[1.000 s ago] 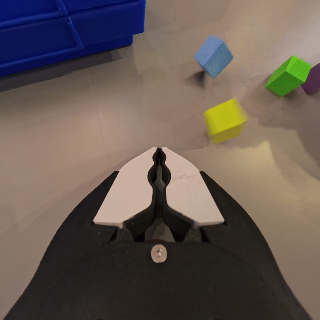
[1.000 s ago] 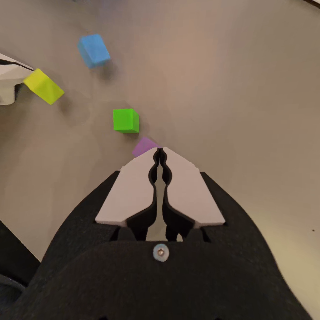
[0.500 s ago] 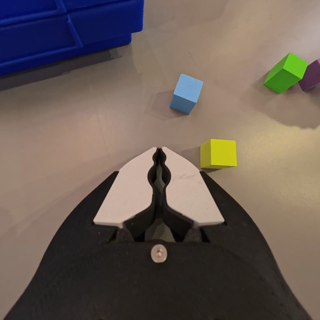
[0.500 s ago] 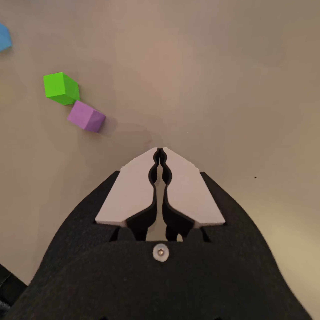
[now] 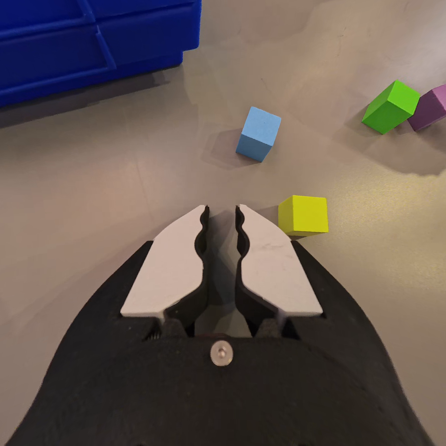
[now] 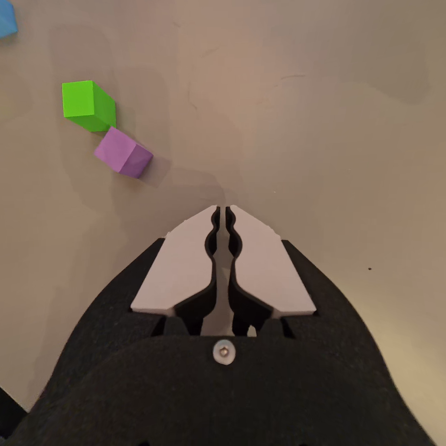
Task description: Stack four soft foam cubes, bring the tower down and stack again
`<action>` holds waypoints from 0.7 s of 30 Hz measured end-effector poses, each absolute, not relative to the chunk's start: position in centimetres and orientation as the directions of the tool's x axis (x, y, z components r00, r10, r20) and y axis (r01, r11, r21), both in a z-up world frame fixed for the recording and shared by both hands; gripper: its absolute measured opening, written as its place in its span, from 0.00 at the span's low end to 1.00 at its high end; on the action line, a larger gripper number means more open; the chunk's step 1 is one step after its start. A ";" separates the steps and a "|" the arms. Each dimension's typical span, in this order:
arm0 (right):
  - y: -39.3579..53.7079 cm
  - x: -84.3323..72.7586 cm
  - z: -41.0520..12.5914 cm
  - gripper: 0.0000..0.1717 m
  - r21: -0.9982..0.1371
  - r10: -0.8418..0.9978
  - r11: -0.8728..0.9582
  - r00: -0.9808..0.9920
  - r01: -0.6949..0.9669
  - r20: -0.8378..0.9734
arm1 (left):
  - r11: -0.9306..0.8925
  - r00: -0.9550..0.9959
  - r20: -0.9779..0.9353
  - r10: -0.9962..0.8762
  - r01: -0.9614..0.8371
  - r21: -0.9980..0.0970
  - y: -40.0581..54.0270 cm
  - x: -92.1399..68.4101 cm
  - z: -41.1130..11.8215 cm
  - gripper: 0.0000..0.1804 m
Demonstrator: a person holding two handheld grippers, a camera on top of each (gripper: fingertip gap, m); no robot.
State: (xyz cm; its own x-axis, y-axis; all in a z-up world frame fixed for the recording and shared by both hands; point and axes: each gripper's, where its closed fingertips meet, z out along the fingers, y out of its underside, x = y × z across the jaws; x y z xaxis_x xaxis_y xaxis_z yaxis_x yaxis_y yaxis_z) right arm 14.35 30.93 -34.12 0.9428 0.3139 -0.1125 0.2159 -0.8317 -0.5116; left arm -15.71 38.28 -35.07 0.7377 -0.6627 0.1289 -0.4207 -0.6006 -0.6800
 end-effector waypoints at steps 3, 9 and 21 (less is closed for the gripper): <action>30.9 14.0 -34.5 0.03 -0.502 0.332 -0.830 0.938 0.242 -0.097 | -0.599 0.733 0.132 -0.667 -0.423 -0.680 38.3 -15.7 -35.1 0.11; 31.0 11.8 -34.0 0.13 -0.556 0.464 -0.760 0.881 0.337 -0.099 | -0.595 0.725 0.135 -0.676 -0.429 -0.680 38.2 -15.6 -35.1 0.12; 31.6 5.8 -32.5 0.29 -0.492 0.860 -0.347 0.480 0.799 0.173 | -0.584 0.720 0.122 -0.683 -0.438 -0.684 38.2 -15.5 -35.1 0.12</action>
State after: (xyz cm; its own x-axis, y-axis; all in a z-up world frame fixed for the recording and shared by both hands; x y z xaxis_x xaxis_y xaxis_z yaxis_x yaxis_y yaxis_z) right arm 5.78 31.57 -32.52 0.4800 0.8601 0.1728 0.7986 -0.3469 -0.4918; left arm -15.53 38.20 -35.06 0.7196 -0.6835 0.1225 -0.4382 -0.5838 -0.6835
